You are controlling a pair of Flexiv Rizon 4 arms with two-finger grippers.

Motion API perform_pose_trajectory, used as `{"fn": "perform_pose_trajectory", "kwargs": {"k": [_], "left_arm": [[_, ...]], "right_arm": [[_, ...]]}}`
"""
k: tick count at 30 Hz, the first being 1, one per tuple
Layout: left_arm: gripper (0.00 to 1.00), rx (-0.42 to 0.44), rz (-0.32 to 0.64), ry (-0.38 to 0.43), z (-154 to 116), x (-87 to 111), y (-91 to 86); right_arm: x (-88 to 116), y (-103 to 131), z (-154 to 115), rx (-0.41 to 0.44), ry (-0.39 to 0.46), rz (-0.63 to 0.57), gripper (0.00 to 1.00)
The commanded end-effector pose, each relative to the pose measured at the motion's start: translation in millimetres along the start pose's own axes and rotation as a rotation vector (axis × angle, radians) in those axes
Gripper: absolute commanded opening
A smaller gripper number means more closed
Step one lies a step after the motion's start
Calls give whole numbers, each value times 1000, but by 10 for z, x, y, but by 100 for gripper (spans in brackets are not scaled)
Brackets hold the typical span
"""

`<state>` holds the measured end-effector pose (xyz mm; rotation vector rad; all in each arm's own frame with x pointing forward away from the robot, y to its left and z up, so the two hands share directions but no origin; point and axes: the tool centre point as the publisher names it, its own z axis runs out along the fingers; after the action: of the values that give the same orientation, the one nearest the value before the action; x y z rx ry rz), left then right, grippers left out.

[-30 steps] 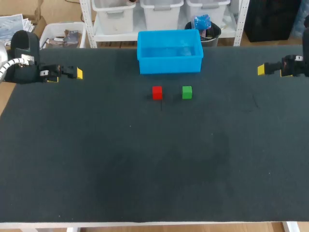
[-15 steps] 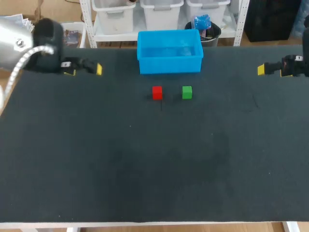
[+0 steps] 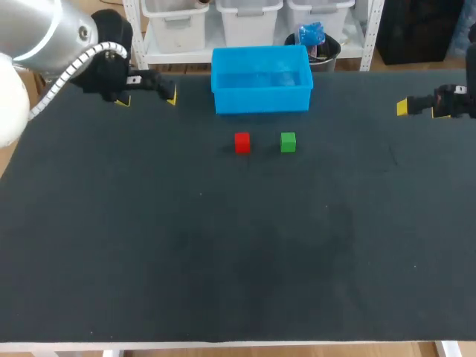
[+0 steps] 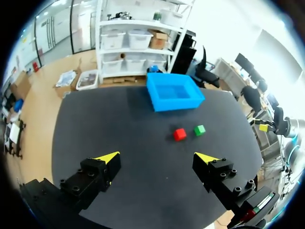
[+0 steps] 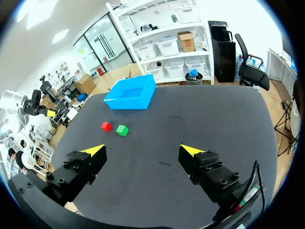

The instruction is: Use the left arm to pick the red cube and place it into the blue plastic box first, then use the right arm to grasp the green cube and put it into the same blue plastic box after the first action is fully finished.

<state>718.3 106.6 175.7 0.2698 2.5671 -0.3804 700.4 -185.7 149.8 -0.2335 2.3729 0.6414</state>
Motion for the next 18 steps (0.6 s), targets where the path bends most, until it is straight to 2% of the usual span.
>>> {"fn": "perform_pose_trajectory", "kwargs": {"k": [1,10,15,18], "left_arm": [[100,-19,-1,3,5,-11,-17],[100,-19,-1,3,5,-11,-17],[100,-85,-51,119,118,-103,-182],[100,-130,-64,159,183,-170,-288]], "right_arm": [[0,1,-1,1,0,0,100],[0,1,-1,1,0,0,100],[0,1,-1,1,0,0,100],[0,1,-1,1,0,0,100]]}}
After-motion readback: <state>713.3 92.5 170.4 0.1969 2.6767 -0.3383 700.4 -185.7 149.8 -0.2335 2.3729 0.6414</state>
